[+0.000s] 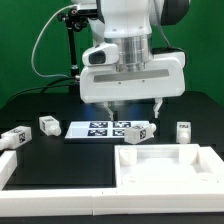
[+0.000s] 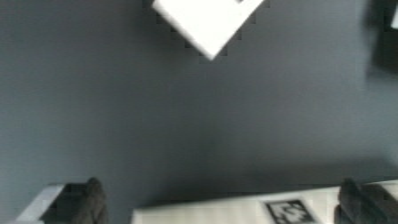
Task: Assemble one leg
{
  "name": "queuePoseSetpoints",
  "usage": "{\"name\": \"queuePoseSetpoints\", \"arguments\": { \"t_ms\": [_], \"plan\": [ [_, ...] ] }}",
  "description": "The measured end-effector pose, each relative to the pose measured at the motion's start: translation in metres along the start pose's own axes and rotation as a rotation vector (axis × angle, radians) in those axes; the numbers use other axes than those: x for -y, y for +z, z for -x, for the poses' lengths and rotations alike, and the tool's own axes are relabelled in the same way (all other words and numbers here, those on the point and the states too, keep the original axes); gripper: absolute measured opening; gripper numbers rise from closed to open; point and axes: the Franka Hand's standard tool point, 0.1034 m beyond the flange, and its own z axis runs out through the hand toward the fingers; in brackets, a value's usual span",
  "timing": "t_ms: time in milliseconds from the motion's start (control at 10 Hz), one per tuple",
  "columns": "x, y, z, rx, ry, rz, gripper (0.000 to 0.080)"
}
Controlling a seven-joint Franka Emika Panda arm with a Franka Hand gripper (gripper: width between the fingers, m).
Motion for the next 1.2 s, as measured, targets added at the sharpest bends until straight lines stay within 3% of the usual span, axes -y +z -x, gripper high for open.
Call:
{"name": "queuePoseSetpoints", "arguments": {
  "t_ms": [100, 300, 600, 700, 800, 1000, 1200],
  "plan": [
    [0.003, 0.003, 0.003, 0.051, 0.152, 0.004, 0.0649],
    [0.004, 0.005, 0.002, 0.067, 0.338, -0.052, 0.0649],
    [0.005, 0.007, 0.004, 0.088, 0.336, -0.061, 0.0649],
    [-0.005, 0.013, 0.008, 0.127, 0.400, -0.124, 0.0649],
    [-0.013, 0.015, 0.017, 0.247, 0.458, -0.175, 0.0649],
    [-0.021, 0.015, 0.019, 0.472, 0.532, -0.308, 0.0649],
    [-0.019, 0.017, 0.020, 0.590, 0.501, -0.330, 0.0649]
  ]
}}
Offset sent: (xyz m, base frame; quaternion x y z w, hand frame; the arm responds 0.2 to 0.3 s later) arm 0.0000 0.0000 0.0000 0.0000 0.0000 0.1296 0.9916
